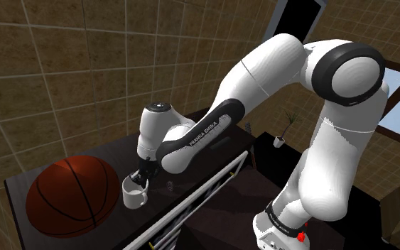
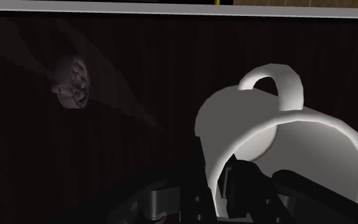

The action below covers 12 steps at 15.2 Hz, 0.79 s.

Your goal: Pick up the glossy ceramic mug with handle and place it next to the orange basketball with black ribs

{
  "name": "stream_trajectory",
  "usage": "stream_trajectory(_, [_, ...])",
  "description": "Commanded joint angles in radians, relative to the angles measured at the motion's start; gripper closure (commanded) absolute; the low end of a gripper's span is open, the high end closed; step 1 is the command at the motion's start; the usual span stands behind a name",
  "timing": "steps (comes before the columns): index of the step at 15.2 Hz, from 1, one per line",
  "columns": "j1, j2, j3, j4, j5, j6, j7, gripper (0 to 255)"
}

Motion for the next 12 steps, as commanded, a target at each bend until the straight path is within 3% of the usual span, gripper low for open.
stream_trajectory(1, [0.002, 0.008, -0.002, 0.002, -0.004, 0.007, 0.003, 255])
stream_trajectory(7, [0.002, 0.008, -0.002, 0.002, -0.004, 0.007, 0.003, 255])
stream_trajectory(8, [0.002, 0.008, -0.002, 0.002, -0.004, 0.007, 0.003, 0])
stream_trajectory(12, [0.002, 0.007, -0.002, 0.001, -0.004, 0.007, 0.003, 0])
